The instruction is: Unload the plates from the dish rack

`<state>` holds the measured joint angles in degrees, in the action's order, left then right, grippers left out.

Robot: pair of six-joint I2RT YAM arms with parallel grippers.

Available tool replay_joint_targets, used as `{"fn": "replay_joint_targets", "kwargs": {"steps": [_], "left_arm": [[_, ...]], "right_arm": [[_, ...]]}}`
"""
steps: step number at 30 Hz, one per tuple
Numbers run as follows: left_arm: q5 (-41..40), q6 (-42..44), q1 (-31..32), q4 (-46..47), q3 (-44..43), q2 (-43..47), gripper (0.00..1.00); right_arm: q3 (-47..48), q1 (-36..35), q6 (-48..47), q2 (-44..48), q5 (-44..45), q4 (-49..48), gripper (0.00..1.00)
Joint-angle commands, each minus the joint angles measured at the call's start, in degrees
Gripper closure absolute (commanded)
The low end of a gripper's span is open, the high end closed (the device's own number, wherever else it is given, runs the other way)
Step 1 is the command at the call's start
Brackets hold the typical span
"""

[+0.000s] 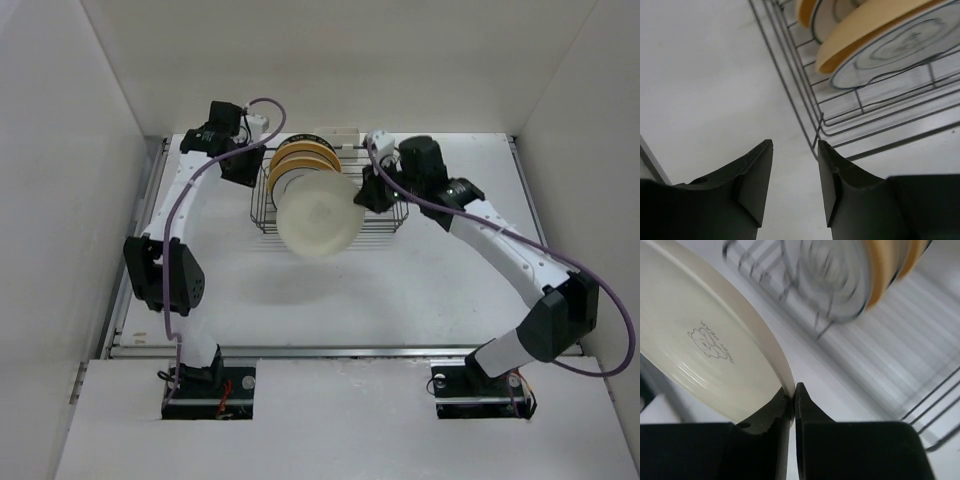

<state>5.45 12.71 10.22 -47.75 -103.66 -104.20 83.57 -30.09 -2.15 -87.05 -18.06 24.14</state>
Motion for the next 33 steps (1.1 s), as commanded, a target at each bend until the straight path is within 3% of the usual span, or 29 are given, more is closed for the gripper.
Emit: {"fn": "replay_joint_targets", "kwargs": {"steps": [1, 6, 12, 14, 16, 18, 19, 24, 33], "left_arm": [[7.9, 8.7, 1.6, 6.0, 1.3, 6.2, 0.62], [15.9, 17.1, 3.8, 7.8, 1.9, 6.5, 0.62], [15.5, 18.9, 7.2, 15.9, 3.2, 3.8, 0.62], [14.2, 20.0, 9.2, 17.5, 3.2, 2.8, 0.64], [13.6, 21.0, 11.1, 18.0, 2.7, 1.4, 0.64], [12.3, 21.0, 12.3, 19.4, 2.7, 0.7, 0.64], [10.9, 21.0, 12.8, 20.1, 2.7, 0.1, 0.64], [7.3, 21.0, 14.0, 24.7, 2.7, -2.1, 0.62], [5.9, 22.5, 14.0, 26.0, 1.1, -6.7, 0.61]], "right_arm": [[-10.8, -0.7, 7.0, 2.4, -11.1, 5.3, 1.0], [-26.7, -2.3, 14.1, 4.0, -8.5, -1.7, 1.0], [-29.0, -4.1, 20.1, -1.1, -3.2, -5.4, 1.0], [-29.0, -4.6, 20.9, -3.1, -1.0, -6.6, 0.9], [-29.0, -5.2, 20.9, -3.8, -0.2, -6.7, 0.67], [-28.5, -5.2, 20.9, -3.3, 1.3, -6.1, 0.57], [-28.5, -5.2, 20.9, -2.8, 1.3, -6.1, 0.47], [-25.0, -5.2, 20.9, 4.4, 4.5, -1.5, 0.37], [-20.8, -5.2, 20.9, 10.6, 8.3, 2.5, 0.37]]}}
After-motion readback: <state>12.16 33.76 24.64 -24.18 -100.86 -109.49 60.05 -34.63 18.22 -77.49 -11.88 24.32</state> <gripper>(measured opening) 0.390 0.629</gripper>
